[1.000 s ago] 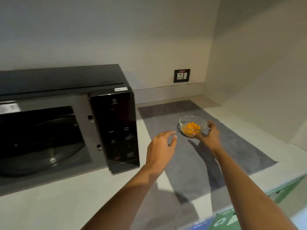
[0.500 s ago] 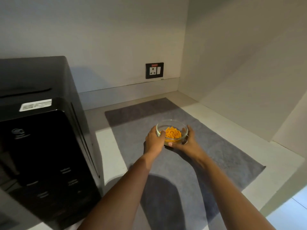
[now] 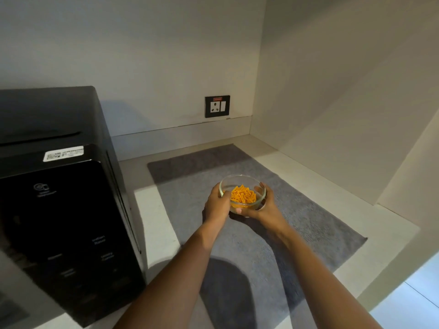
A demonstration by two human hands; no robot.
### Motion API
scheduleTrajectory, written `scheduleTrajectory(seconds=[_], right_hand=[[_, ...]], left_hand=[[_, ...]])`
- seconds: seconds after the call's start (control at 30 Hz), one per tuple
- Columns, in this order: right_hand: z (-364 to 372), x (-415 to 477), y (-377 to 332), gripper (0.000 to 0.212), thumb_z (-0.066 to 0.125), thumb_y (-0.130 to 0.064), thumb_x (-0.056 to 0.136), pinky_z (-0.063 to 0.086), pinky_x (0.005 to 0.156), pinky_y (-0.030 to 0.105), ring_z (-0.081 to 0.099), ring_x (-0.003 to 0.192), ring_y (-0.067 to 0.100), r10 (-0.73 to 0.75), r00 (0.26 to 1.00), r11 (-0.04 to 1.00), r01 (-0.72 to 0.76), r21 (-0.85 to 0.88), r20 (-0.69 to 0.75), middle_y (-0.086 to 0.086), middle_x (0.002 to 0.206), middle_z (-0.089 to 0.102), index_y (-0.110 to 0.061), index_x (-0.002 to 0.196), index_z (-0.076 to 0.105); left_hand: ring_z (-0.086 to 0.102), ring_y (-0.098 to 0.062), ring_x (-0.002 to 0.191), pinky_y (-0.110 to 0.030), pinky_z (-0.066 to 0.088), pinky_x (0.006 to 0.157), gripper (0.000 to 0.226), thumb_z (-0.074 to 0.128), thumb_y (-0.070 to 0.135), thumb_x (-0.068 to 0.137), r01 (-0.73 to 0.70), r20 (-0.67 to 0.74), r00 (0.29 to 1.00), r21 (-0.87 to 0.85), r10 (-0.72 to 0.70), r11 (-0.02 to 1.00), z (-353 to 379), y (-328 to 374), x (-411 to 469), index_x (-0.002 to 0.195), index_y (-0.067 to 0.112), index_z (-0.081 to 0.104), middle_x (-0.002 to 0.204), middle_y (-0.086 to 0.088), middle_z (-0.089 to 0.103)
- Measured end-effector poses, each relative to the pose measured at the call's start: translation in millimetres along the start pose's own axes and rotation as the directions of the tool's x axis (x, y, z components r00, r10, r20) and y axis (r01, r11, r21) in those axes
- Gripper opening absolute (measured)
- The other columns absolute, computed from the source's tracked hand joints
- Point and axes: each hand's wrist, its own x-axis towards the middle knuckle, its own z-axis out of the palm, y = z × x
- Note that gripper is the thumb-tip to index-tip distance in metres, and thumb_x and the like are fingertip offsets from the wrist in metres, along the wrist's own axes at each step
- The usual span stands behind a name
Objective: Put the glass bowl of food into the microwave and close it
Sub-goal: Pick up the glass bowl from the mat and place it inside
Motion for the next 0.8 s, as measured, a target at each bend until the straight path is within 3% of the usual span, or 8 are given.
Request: scheduleTrajectory(seconds=[0.07, 0.1, 0.2, 0.37, 0.43, 0.53, 0.73, 0.8], right_hand=[[3, -15, -7, 0.107, 0.073, 0.015, 0.064, 0.060, 0.070, 0.042, 0.054, 0.102, 0.015, -0.020, 1.000, 0.999, 0.020, -0.026, 0.002, -0.001, 0.142, 0.032, -0.034, 0.140, 0.016], [4, -22, -12, 0.106, 0.073, 0.014, 0.065, 0.059, 0.064, 0.031, 0.053, 0.102, 0.013, -0.036, 0.999, 0.998, 0.035, -0.058, -0.004, -0.002, 0.145, 0.029, -0.031, 0.142, 0.016], [7, -47, -24, 0.096, 0.071, 0.010, 0.071, 0.049, 0.053, 0.008, 0.054, 0.100, 0.009, -0.083, 0.997, 0.984, 0.082, -0.160, -0.001, -0.005, 0.137, 0.032, -0.020, 0.142, 0.014], [14, -91, -32, 0.103, 0.078, -0.012, 0.070, 0.042, 0.087, 0.016, 0.038, 0.132, 0.019, -0.088, 0.993, 0.929, 0.109, -0.354, 0.076, -0.001, 0.151, 0.024, -0.023, 0.144, 0.007], [21, -112, -35, 0.105, 0.078, -0.015, 0.070, 0.042, 0.086, 0.012, 0.033, 0.132, 0.015, -0.075, 0.992, 0.928, 0.106, -0.357, 0.099, -0.001, 0.152, 0.021, -0.022, 0.146, 0.005], [35, -143, -38, 0.106, 0.079, -0.024, 0.068, 0.035, 0.097, 0.023, 0.035, 0.126, 0.010, -0.062, 0.986, 0.921, 0.117, -0.372, 0.156, -0.001, 0.154, 0.020, -0.028, 0.145, 0.006], [78, -187, -36, 0.103, 0.078, -0.024, 0.070, 0.037, 0.091, 0.019, 0.037, 0.119, 0.006, -0.070, 0.960, 0.922, 0.166, -0.350, 0.272, -0.001, 0.153, 0.021, -0.026, 0.145, 0.007], [94, -196, -34, 0.101, 0.077, -0.022, 0.071, 0.038, 0.087, 0.014, 0.038, 0.117, 0.005, -0.073, 0.952, 0.927, 0.175, -0.331, 0.299, -0.005, 0.149, 0.024, -0.025, 0.145, 0.008]], left_hand=[[0.062, -0.025, 0.109, -0.048, 0.050, 0.098, 0.054, 0.041, 0.041, 0.077, -0.003, -0.005, 1.000, -0.022, 0.002, 1.000, -3, 0, -10, 0.129, 0.034, 0.051, 0.123, -0.002, 0.065], [0.062, -0.025, 0.108, -0.048, 0.051, 0.097, 0.053, 0.041, 0.043, 0.076, -0.005, -0.013, 1.000, -0.031, 0.005, 1.000, -6, 1, -16, 0.128, 0.035, 0.052, 0.122, -0.002, 0.066], [0.062, -0.025, 0.109, -0.049, 0.050, 0.097, 0.053, 0.041, 0.049, 0.075, -0.018, -0.043, 0.999, -0.053, 0.016, 0.998, -12, 5, -40, 0.125, 0.037, 0.053, 0.122, -0.001, 0.066], [0.060, -0.027, 0.113, -0.051, 0.046, 0.102, 0.042, 0.043, 0.039, 0.086, -0.060, -0.123, 0.991, -0.102, 0.048, 0.993, -27, 16, -105, 0.126, 0.030, 0.055, 0.125, -0.005, 0.064], [0.058, -0.027, 0.116, -0.049, 0.044, 0.104, 0.037, 0.044, 0.030, 0.092, -0.077, -0.159, 0.986, -0.139, 0.054, 0.987, -36, 20, -134, 0.127, 0.026, 0.056, 0.126, -0.004, 0.063], [0.057, -0.026, 0.116, -0.044, 0.045, 0.104, 0.036, 0.043, 0.024, 0.095, -0.086, -0.220, 0.975, -0.195, 0.041, 0.977, -51, 22, -173, 0.128, 0.023, 0.056, 0.123, -0.004, 0.062], [0.055, -0.026, 0.121, -0.038, 0.043, 0.103, 0.037, 0.040, 0.021, 0.096, -0.102, -0.337, 0.941, -0.205, 0.027, 0.973, -94, 16, -233, 0.129, 0.021, 0.058, 0.128, -0.007, 0.061], [0.058, -0.027, 0.117, -0.039, 0.045, 0.100, 0.034, 0.040, 0.020, 0.095, -0.110, -0.386, 0.922, -0.236, 0.010, 0.965, -111, 13, -245, 0.121, 0.021, 0.063, 0.122, -0.009, 0.065]])
